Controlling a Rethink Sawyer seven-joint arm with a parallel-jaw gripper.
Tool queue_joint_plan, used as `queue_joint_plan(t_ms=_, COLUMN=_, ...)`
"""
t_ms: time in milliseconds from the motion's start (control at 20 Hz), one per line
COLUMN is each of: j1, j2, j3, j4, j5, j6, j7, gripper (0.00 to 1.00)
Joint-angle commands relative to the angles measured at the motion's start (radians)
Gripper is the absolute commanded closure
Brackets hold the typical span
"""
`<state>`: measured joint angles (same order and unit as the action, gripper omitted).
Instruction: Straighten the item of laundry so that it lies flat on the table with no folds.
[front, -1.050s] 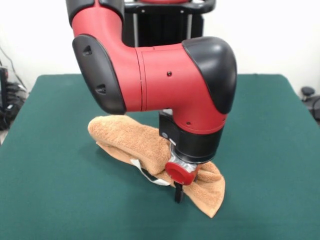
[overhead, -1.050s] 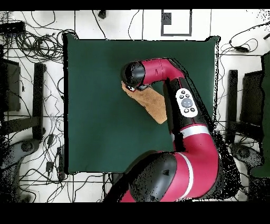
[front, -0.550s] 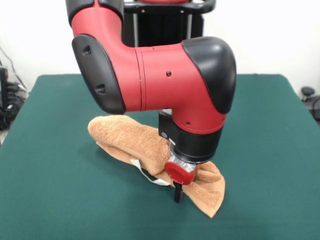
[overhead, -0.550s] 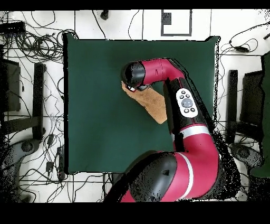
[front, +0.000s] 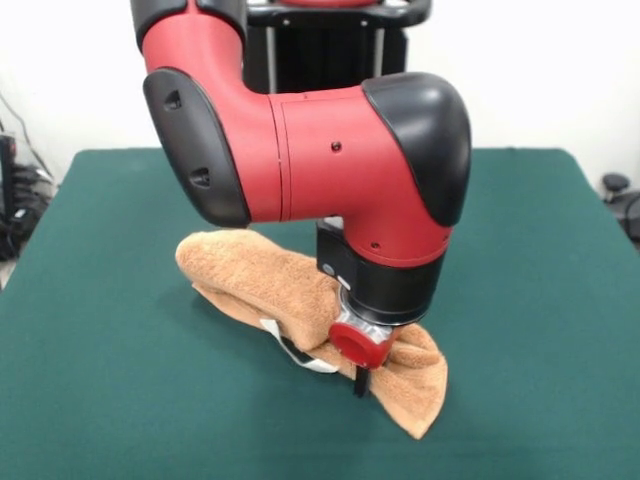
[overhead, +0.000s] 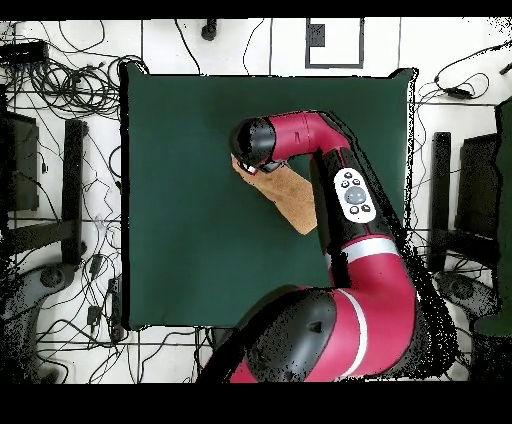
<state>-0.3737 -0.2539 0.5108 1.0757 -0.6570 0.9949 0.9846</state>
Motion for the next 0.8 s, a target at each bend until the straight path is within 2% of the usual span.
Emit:
queue_joint_plan(t_ms=50, j1=0.039, j2=0.088, j3=-0.044, j4=0.088, j5=-0.011, j6=0.006, j7=0.03, gripper=1.0)
queue_joint_plan(t_ms=100, j1=0.035, j2=0.091, j3=-0.036, j4=0.092, j5=-0.011, j6=-0.031, j7=0.028, gripper=1.0)
queue_joint_plan(t_ms=200, j1=0.046, j2=0.095, j3=-0.049, j4=0.082, j5=-0.005, j6=0.009, j7=0.021, gripper=1.0)
queue_joint_plan(t_ms=800, j1=0.05, j2=0.085, j3=-0.049, j4=0.082, j5=0.007, j6=0.019, j7=0.013, gripper=1.0)
